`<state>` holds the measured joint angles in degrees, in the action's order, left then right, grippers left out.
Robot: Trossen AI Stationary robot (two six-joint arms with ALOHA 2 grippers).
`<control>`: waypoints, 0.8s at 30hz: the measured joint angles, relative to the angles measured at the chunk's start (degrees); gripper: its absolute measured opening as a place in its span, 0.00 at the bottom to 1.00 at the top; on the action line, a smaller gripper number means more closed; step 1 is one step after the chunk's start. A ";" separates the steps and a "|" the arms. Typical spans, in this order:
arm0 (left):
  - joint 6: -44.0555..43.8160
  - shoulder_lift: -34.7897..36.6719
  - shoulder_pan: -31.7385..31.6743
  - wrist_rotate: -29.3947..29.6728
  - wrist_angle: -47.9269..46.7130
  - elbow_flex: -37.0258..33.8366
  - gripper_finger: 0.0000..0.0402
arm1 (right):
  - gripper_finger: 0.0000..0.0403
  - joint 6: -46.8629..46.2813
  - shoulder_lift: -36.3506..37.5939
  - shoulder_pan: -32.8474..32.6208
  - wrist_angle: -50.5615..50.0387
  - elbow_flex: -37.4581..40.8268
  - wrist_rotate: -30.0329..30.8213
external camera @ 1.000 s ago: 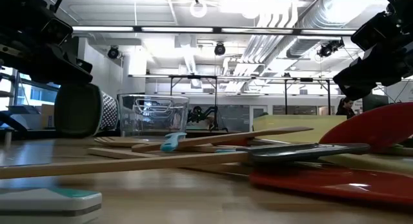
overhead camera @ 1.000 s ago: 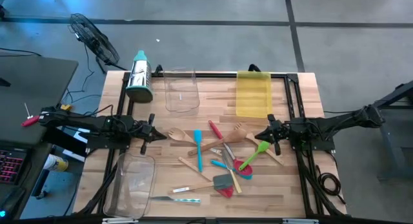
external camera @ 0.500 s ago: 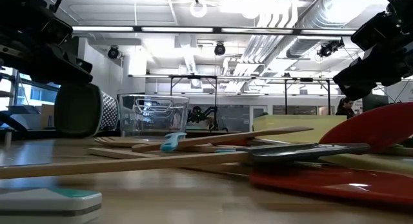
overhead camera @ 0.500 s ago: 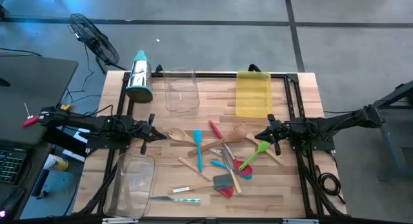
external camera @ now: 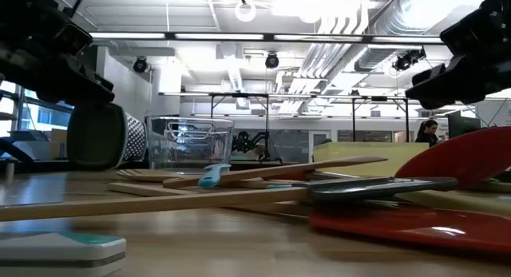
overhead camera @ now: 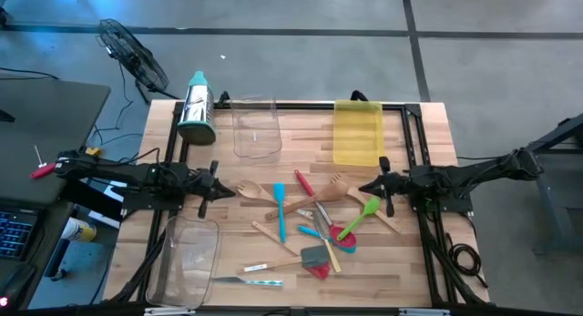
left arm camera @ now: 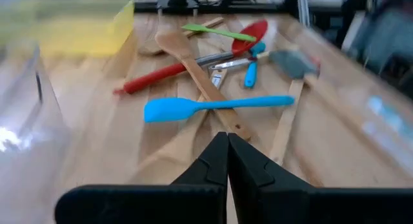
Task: Pick & Place Kitchen Items
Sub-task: Put the brown wooden serving spoon into the yellow bin
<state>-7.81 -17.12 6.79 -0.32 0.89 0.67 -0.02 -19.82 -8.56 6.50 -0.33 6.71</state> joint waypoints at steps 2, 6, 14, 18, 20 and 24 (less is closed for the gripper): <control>-6.08 0.02 0.00 0.00 0.76 0.00 0.00 | 0.01 -2.89 -0.02 0.00 2.07 0.01 -0.57; -8.61 0.00 -0.01 -0.20 1.15 0.00 0.00 | 0.01 -23.52 -0.02 -0.22 5.31 0.00 -6.94; -4.97 0.00 0.00 0.97 0.28 0.00 0.00 | 0.01 -21.78 0.00 -0.22 13.08 0.00 -6.67; -4.84 -0.02 -0.01 4.47 0.45 0.00 0.00 | 0.01 -16.49 0.00 -0.22 15.74 0.00 -6.75; -3.41 0.02 -0.02 7.45 1.23 0.65 0.00 | 0.01 -8.58 0.00 -0.22 16.59 0.00 -6.86; 3.20 -0.16 0.00 8.79 2.14 4.26 0.00 | 0.01 4.04 -0.03 -0.21 18.07 0.00 -6.17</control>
<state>-4.61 -17.28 6.79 8.47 3.02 4.92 4.02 -19.85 -8.76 24.58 -0.34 0.54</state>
